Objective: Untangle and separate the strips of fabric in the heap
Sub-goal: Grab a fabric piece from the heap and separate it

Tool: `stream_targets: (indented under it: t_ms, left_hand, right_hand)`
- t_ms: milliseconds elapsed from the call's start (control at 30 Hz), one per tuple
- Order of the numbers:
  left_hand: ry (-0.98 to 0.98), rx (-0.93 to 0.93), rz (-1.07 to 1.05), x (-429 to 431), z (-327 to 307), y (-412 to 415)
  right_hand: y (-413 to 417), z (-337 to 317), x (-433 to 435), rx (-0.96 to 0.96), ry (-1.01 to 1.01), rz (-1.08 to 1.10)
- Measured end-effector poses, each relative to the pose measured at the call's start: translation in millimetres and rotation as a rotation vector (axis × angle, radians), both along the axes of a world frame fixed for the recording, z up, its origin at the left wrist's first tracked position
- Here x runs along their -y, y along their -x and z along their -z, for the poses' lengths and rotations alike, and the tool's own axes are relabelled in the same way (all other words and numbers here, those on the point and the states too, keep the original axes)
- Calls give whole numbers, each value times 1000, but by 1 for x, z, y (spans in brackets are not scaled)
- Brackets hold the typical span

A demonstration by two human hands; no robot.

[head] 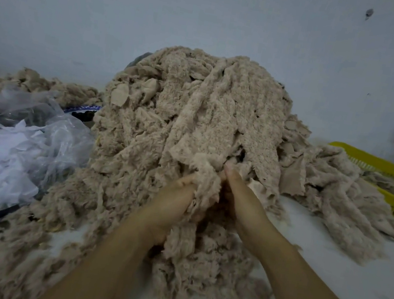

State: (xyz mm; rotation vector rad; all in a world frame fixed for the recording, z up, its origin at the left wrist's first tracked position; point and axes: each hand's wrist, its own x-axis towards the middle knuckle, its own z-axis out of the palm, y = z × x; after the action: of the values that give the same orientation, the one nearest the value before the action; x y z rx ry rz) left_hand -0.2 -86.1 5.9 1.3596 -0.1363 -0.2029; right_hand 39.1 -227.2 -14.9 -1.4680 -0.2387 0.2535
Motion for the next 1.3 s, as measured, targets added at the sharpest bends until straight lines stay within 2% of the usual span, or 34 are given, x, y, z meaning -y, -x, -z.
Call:
stream_targets:
  t_ms: [67, 167, 233, 367, 500, 533, 600, 700, 767, 867, 967, 1067, 1133, 1200, 1267, 1300]
  left_hand:
    - [-174, 40, -6, 5, 3, 1]
    - [-446, 211, 28, 11, 9, 1]
    - [-514, 271, 65, 8, 11, 1]
    - [-532, 260, 55, 1, 15, -3]
    - [-498, 236, -215, 3, 18, -9]
    - [-432, 201, -275, 3, 14, -9]
    - [-171, 78, -311, 1, 8, -9]
    - [273, -80, -138, -5, -2, -10]
    - [362, -114, -52, -9, -4, -8]
    - [128, -94, -6, -5, -2, -5]
    - [13, -109, -120, 8, -3, -3]
    - [-89, -80, -222, 11, 0, -5]
    - [-132, -46, -204, 8, -1, -4]
    - [-107, -53, -185, 5, 0, -5]
    - [39, -90, -192, 3, 1, -7]
    - [125, -124, -200, 2, 2, -8]
  right_hand:
    - [-3, 1, 0, -29, -74, -31]
    - [-3, 2, 0, -31, -208, -30]
    - [-4, -2, 1, -48, -289, 21]
    - [-10, -7, 4, -141, -398, 161]
    - [-12, -9, 10, -176, -549, 154]
    - [-12, -10, 10, -172, -580, 141]
    - [-12, -9, 9, -193, -624, 128]
    - [-11, -5, 3, -214, -564, 109]
    - [-9, -3, -2, -202, -501, 77]
    - [-5, -4, -5, -201, -470, 40]
    - [-4, -8, -3, -246, -507, 17]
    - [-4, -10, 1, -183, -509, -30]
    - [-2, -8, 1, -79, -351, 26]
    - [2, -5, -3, 63, -59, 112]
    - [6, -1, -9, 199, 209, 126]
    - [8, 1, -11, 235, 281, 112]
